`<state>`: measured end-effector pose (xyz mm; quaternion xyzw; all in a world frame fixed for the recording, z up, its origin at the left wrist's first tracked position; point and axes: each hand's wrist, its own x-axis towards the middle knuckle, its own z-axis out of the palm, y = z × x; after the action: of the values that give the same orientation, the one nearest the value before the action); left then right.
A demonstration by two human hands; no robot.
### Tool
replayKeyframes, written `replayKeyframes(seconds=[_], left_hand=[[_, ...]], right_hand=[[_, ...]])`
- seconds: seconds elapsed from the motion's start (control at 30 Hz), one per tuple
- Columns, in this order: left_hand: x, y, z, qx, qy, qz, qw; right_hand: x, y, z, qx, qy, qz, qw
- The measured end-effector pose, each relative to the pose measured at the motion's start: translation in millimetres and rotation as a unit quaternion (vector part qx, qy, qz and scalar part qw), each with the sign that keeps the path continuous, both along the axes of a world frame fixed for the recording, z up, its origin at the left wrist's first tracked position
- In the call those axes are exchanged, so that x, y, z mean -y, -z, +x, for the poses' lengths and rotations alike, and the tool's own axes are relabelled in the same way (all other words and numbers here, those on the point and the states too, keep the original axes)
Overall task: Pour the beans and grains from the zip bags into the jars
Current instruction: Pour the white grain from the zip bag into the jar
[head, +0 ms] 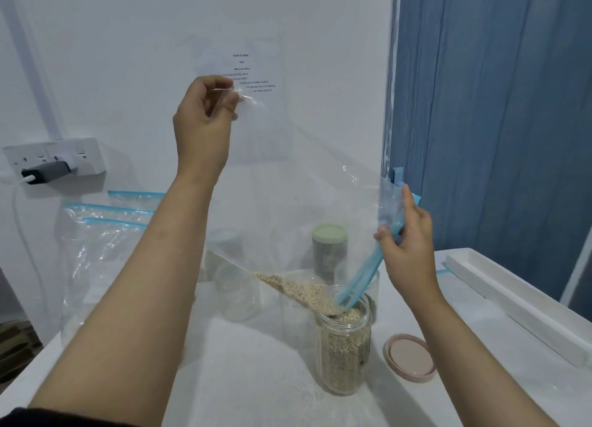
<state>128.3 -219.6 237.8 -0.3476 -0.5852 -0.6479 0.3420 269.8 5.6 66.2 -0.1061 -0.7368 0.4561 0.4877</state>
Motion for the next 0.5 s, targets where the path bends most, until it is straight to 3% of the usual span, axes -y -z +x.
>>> replayKeyframes(seconds=[0.13,0.27,0.5], left_hand=[[-7.6,-4.6,4.0,-0.012,0.006,-0.007,1.0],[-13.9,-6.4,8.0,-0.019,0.021,-0.011,1.0],[-19.8,-9.3,15.5,-0.022,0.035,-0.019,0.999]], right_hand=[[-4.1,-8.2,4.2,0.09,0.059,0.052,0.993],[-8.5,-15.5,10.5,0.197,0.141,0.143,0.96],[7.0,-42.9,5.7,0.222,0.159,0.259,0.926]])
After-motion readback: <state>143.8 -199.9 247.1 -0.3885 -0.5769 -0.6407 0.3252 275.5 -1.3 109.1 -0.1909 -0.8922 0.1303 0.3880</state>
